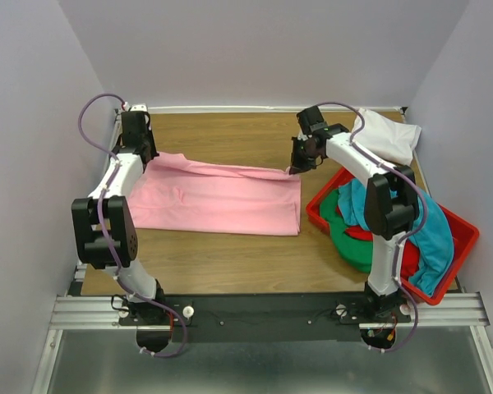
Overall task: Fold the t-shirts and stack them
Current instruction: Fold the tshirt
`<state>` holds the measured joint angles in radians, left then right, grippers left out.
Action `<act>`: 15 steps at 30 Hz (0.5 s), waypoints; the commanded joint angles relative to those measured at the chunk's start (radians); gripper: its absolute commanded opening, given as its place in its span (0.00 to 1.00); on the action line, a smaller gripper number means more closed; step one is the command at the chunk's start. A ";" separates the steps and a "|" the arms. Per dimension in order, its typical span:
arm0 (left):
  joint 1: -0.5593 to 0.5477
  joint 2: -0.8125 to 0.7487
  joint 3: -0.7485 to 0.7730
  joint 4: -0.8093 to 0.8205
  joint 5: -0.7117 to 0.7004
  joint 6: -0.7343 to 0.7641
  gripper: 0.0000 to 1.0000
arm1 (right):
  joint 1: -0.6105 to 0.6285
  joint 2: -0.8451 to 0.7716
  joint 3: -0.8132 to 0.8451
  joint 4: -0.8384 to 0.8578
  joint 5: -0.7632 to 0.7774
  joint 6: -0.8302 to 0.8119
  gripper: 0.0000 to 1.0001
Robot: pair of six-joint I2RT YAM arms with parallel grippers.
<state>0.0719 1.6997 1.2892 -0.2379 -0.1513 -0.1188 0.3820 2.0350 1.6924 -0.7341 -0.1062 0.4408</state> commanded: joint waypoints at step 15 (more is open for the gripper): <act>0.005 -0.176 -0.145 -0.081 -0.099 -0.028 0.00 | 0.024 -0.098 -0.132 -0.005 0.030 -0.020 0.02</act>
<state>0.0719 1.5738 1.1862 -0.2821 -0.2039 -0.1234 0.3946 1.9797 1.5829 -0.7334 -0.0959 0.4335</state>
